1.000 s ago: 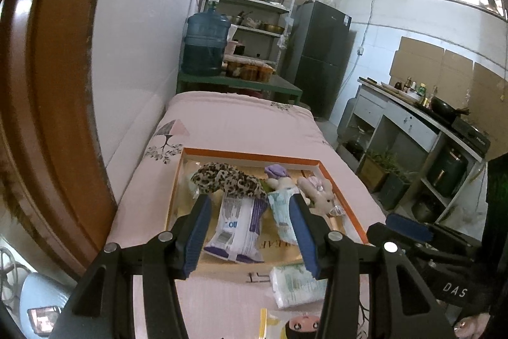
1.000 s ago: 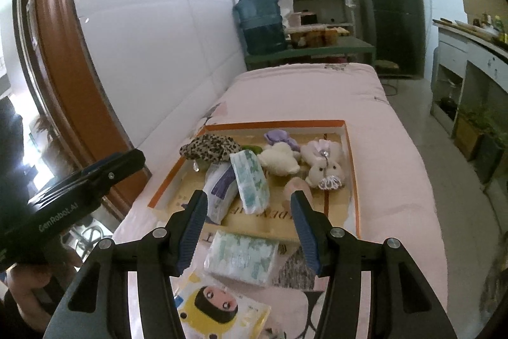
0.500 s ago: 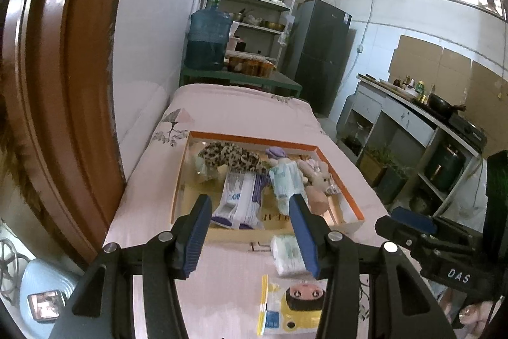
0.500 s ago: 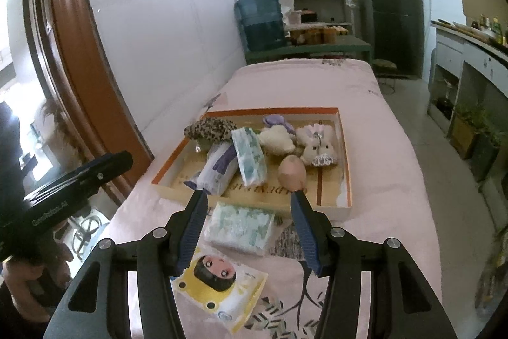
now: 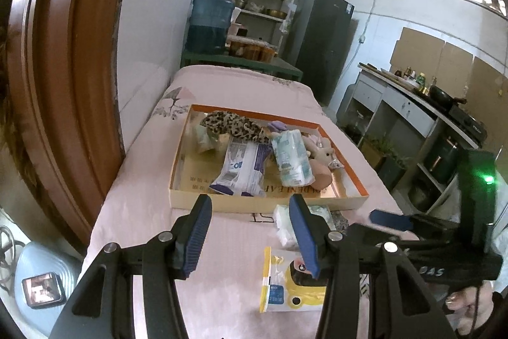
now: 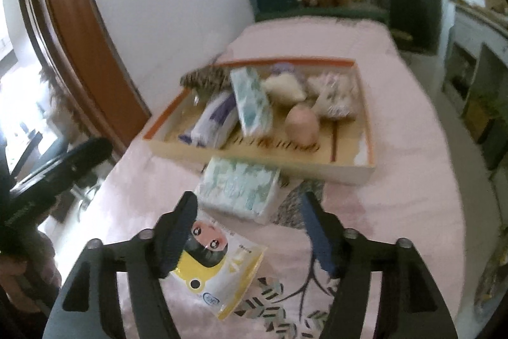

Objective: Organize soft objects
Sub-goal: 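Grasp the yellow cartoon-face packet with the left gripper while the right gripper grasps the white Flower tissue pack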

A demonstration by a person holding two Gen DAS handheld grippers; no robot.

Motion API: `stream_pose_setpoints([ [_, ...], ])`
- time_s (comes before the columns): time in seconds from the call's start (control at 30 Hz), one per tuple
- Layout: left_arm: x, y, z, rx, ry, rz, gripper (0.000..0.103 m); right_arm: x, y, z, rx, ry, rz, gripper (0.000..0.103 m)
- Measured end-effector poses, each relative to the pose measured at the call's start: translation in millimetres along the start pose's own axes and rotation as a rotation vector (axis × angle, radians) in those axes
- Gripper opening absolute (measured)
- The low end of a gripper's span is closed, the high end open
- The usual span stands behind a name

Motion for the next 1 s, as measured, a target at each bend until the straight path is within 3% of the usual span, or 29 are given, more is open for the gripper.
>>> stream_pose_setpoints([
  [0.17, -5.1, 1.9, 1.2, 0.005, -0.015, -0.002, 0.05, -1.7, 29.9, -0.6, -0.072, 0.03, 0.057, 0.077],
  [0.27, -12.7, 4.2, 1.9, 0.003, -0.025, -0.005, 0.051, -5.1, 41.7, 4.4, -0.08, 0.092, 0.042, 0.078],
  [0.53, -42.6, 1.2, 1.3, 0.016, -0.078, -0.011, 0.05, -19.8, 76.5, 10.7, -0.144, 0.17, -0.082, 0.079],
  [0.83, -64.0, 7.3, -1.9, 0.006, -0.118, -0.031, 0.051, -23.9, 102.8, 12.4, -0.198, 0.14, -0.251, 0.081],
  [1.0, -61.5, 16.4, -2.7, -0.018, -0.103, -0.074, 0.051, -23.2, 103.2, 12.1, -0.194, 0.14, -0.254, 0.075],
])
Point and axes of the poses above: each gripper's, at about its wrist camera, not at the fingertips, and y roughly the way its jaws point, x to its right, z to its top, the point moved 10 cm from there along y, roughly the way its jaws point, and after that the axes turned 14 degrees about -x, right-handed, at the moved point
